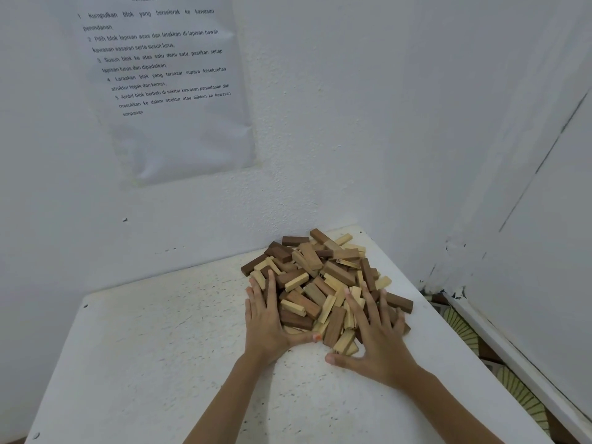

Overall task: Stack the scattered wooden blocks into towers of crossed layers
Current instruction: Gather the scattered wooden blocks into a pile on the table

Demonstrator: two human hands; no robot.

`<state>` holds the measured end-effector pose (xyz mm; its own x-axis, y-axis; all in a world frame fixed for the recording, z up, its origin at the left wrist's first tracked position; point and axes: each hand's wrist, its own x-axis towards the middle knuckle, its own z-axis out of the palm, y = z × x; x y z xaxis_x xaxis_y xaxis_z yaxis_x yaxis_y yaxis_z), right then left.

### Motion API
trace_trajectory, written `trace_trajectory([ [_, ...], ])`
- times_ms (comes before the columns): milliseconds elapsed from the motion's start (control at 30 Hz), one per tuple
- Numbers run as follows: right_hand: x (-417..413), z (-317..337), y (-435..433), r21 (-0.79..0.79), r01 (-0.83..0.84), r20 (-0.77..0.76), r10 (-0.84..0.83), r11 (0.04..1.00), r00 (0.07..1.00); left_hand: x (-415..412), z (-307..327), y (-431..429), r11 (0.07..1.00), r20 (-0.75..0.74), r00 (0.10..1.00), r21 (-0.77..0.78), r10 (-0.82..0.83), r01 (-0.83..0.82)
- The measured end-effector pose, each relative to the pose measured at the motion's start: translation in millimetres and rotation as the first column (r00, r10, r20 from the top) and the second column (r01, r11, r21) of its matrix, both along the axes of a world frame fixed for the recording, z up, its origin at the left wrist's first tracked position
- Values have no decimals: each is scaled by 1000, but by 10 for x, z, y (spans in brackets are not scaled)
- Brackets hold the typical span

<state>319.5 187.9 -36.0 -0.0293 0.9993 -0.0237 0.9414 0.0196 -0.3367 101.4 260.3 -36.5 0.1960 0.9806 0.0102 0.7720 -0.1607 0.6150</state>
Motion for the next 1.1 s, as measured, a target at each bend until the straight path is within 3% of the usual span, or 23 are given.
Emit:
trace_trajectory([
  [333,48,67,41,28,-55,-101,58,998,993,0,27,7,1000,6,1000,2,-14,14],
  [567,-14,240,1,209,-39,-291,100,977,952,54,225,-80,998,275,960,34,46,-58],
  [733,-53,425,229,244,90,-471,37,966,881,157,470,67,969,515,837,47,186,-244],
  [800,-50,494,416,303,124,-452,28,945,891,120,506,229,954,502,834,57,228,-295],
  [900,-41,606,736,346,145,-375,-5,927,927,65,556,446,971,453,879,101,147,-215],
  [1000,-60,735,1036,297,127,-311,-30,946,950,58,636,640,984,366,931,161,17,-82],
  [1100,-104,831,1264,184,51,-177,-18,982,984,66,653,878,995,156,987,96,-47,32],
])
